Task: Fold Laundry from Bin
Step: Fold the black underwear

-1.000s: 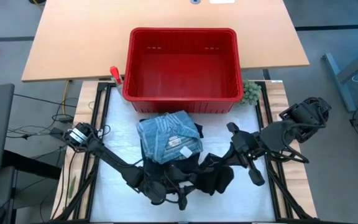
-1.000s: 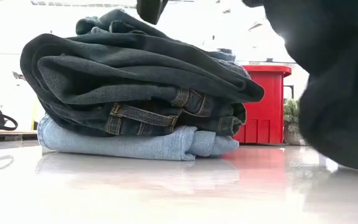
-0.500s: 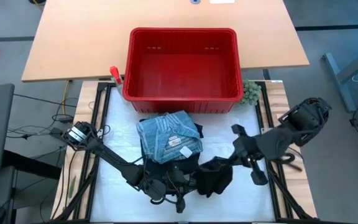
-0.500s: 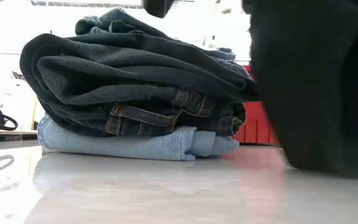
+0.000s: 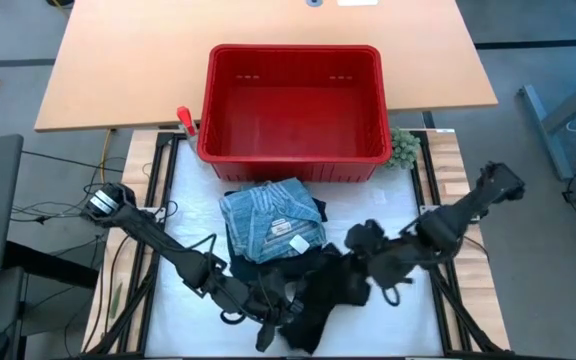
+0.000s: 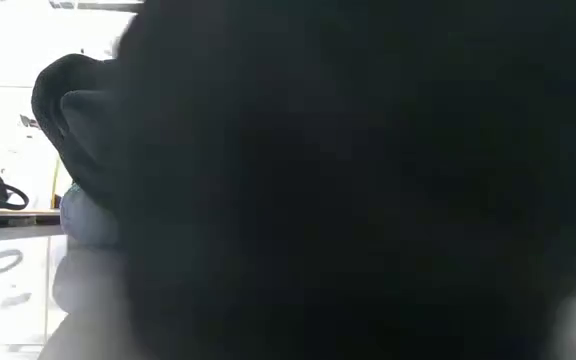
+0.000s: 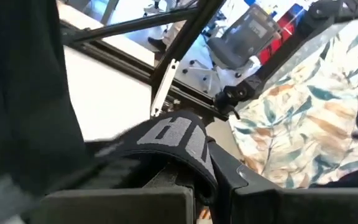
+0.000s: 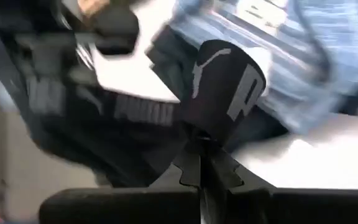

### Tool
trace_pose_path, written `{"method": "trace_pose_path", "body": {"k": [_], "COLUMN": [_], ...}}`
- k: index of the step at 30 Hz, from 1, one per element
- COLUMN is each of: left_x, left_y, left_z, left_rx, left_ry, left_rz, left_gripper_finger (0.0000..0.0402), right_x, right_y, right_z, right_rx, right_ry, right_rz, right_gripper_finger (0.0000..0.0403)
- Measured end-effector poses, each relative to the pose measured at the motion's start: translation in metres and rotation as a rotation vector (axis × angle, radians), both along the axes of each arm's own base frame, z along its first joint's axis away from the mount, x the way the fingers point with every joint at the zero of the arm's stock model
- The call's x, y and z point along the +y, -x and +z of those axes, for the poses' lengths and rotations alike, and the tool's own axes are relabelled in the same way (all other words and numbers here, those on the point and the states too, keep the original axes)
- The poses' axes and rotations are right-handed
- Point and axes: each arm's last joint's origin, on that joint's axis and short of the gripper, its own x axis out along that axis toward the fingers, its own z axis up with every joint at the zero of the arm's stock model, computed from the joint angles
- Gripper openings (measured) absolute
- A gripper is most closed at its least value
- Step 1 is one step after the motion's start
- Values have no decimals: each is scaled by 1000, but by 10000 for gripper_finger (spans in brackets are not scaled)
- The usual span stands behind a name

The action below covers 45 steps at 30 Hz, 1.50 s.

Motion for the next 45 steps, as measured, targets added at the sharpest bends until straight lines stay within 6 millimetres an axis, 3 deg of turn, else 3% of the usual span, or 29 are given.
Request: {"method": "trace_pose_path", "body": {"k": [4, 8, 18, 27, 38, 45], "left_x": [6, 11, 21, 28, 35, 36], "left_y": [-3, -6, -14, -16, -20, -21], "left_z": [-1, -4, 5, -4, -2, -1], "left_rx": [23, 63, -21, 70, 49, 39], "left_ry": [37, 54, 91, 82, 73, 76], "left_rz": [20, 33, -29, -29, -10, -33], "left_gripper_finger": [0, 0, 0, 0, 0, 0], "right_x": [16, 31, 36, 43, 42, 39], "right_y": [-12, -13, -27, -26, -32, -34], "right_z": [-20, -25, -50, -48, -44, -44], "right_rx": [-134, -254, -201, -214, -242, -233], "right_ry": [-110, -153, -70, -63, -113, -127], "right_rz": [-1, 72, 100, 273, 333, 345], "right_gripper_finger": [24, 24, 24, 40, 47, 99]}}
